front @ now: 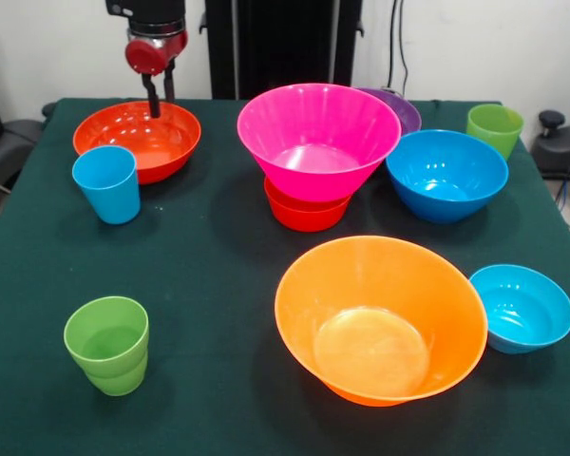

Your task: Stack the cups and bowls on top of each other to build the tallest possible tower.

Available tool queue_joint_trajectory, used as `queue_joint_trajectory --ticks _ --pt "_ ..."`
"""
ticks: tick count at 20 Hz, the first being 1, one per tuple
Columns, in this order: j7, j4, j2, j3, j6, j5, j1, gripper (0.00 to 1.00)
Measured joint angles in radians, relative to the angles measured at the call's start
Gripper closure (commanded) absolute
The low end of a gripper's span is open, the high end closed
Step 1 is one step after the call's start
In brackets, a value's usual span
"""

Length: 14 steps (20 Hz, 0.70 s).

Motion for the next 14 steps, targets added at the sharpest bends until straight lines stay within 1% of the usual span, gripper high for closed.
queue_joint_trajectory --ticks 7,8,14 --pt "0.0 0.0 0.0 0.004 0.0 0.0 -0.01 0.0" --pt "0.0 0.0 0.0 0.008 0.0 0.0 -0.017 1.0" --pt "0.0 0.0 0.0 0.008 0.0 0.0 -0.02 1.0"
